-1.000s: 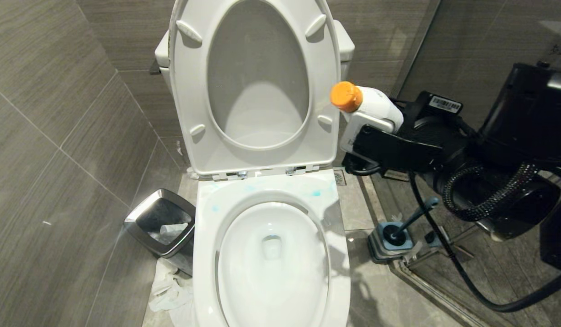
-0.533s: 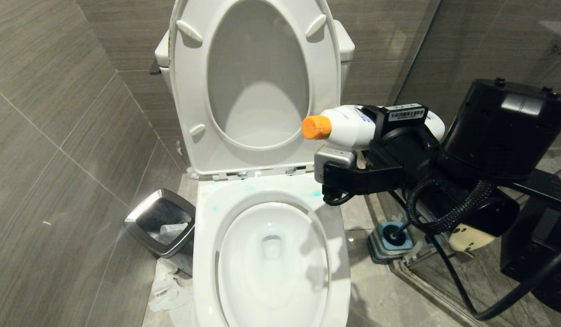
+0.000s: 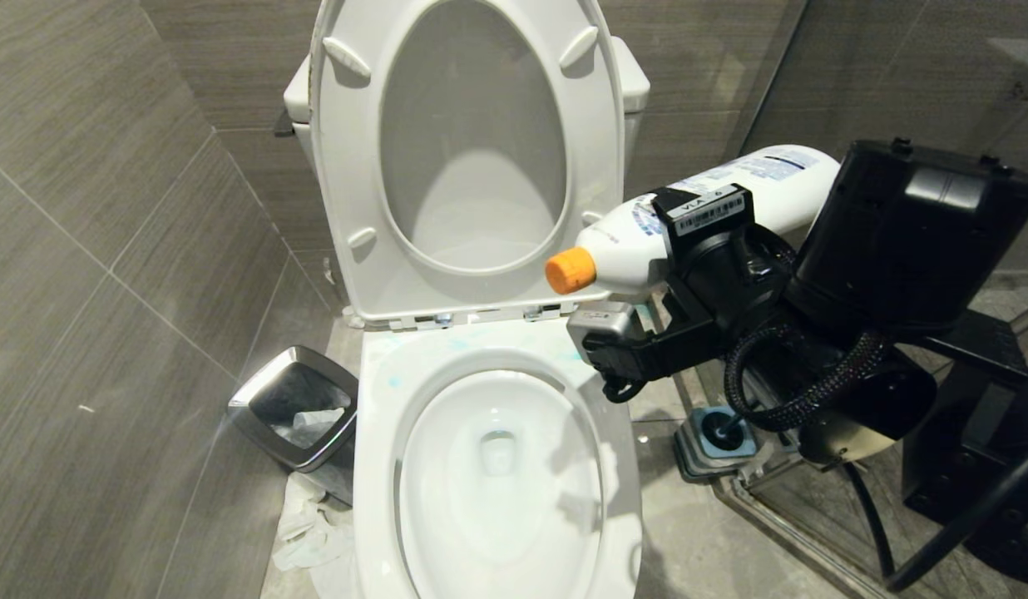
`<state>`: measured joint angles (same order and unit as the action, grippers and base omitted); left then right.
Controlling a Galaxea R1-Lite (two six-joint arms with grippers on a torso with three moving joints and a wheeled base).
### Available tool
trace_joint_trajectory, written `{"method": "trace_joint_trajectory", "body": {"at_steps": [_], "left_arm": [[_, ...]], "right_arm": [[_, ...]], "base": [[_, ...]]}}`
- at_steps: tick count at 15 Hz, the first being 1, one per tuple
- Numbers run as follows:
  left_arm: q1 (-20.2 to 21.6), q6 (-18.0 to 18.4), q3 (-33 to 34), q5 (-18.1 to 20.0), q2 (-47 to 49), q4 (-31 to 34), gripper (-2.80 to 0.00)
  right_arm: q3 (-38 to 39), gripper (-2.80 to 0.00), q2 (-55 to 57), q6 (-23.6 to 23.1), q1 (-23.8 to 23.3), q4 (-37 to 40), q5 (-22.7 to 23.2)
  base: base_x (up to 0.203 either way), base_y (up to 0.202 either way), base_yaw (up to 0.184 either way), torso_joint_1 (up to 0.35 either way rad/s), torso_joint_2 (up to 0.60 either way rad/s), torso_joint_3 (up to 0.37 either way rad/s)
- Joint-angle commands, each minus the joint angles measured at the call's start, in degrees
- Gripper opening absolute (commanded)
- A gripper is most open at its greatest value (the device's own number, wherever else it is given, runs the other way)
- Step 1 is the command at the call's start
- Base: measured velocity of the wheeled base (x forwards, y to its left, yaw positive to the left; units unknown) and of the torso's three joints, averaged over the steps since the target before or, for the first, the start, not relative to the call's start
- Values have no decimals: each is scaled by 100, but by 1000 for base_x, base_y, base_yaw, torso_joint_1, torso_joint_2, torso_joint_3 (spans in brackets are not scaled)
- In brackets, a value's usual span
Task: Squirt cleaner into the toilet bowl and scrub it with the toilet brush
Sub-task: Pour in the cleaning agent
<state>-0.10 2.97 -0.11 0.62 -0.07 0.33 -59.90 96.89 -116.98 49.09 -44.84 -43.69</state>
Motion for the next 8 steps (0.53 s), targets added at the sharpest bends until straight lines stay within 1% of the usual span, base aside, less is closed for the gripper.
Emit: {"method": "trace_joint_trajectory", "body": {"at_steps": [1, 4, 7, 8], "left_arm": [[1, 1, 2, -1, 7, 2, -280], [1, -7, 2, -9, 7, 2, -280], [1, -7, 2, -9, 7, 2, -280], [1, -7, 2, -18, 7, 2, -280]], "right_arm": [[-214, -280, 102, -454, 5, -27, -25], [-644, -280, 265, -1124, 66, -27, -25], [-1126, -280, 542, -1705, 109, -33, -25], [-1225, -280, 606, -1853, 190, -34, -25]], "base": [[0, 0, 0, 0, 0, 0], [0, 0, 0, 0, 0, 0], [0, 0, 0, 0, 0, 0], [0, 0, 0, 0, 0, 0]]}}
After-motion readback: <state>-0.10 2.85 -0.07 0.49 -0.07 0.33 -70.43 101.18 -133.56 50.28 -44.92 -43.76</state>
